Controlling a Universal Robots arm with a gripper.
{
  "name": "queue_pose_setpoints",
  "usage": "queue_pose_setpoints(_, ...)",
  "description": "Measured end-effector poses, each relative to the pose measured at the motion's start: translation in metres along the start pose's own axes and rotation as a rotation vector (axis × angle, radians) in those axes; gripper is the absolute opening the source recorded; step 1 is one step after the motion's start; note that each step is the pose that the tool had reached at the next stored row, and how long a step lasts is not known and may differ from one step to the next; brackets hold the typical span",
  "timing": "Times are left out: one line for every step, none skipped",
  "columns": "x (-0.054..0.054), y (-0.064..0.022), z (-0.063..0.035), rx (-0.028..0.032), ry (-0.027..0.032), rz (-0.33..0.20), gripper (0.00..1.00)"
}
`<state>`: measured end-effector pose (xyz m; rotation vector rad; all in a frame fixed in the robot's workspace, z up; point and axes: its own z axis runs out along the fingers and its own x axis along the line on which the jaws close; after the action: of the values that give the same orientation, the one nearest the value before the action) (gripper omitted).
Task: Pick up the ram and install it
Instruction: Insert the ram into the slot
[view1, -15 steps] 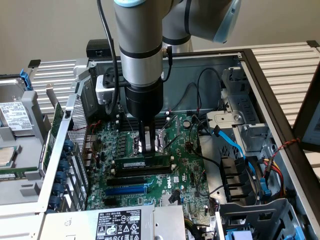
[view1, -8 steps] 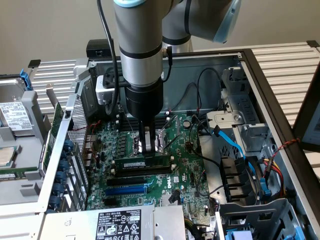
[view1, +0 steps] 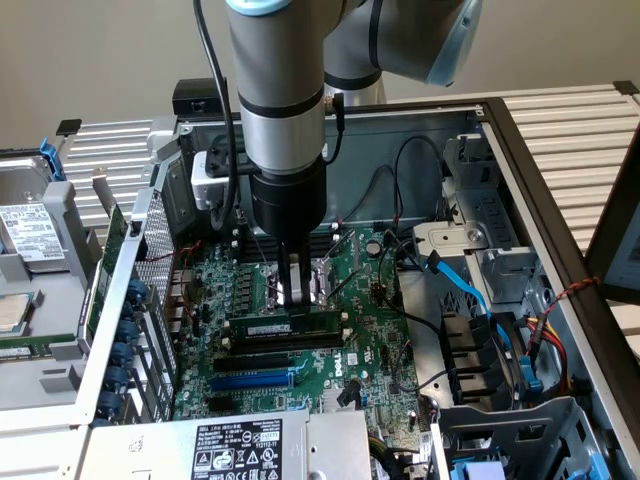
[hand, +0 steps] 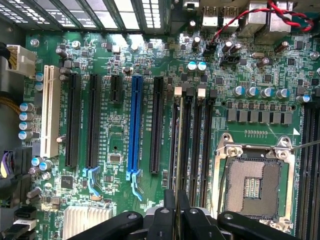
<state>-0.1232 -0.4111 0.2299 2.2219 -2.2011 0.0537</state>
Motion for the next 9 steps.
queue_pose_setpoints(0.0,0.0,0.0,0.0001,0.0,0.0,0.14)
queue_pose_setpoints(0.0,0.0001,0.0003,0.0003,-0.0001,0.0,0.14)
queue_pose_setpoints(0.0001,0.0002,0.0004,0.0006,-0.0001,0.0,0.14)
queue_pose_setpoints(0.0001,0.0002,0.0005,0.0007,0.0,0.0,0.14)
queue_pose_setpoints(0.0001,0.0002,0.0006,0.0009,0.0002,0.0,0.14)
queue_pose_setpoints(0.0,0.0002,0.001,0.0014,-0.0001,0.0,0.14)
queue_pose_setpoints(0.0,0.0002,0.001,0.0016,-0.0001,0.0,0.14)
queue_pose_setpoints(0.0,0.0003,0.001,0.0015,0.0,0.0,0.14)
queue_pose_setpoints(0.0,0.0003,0.001,0.0016,0.0,0.0,0.14)
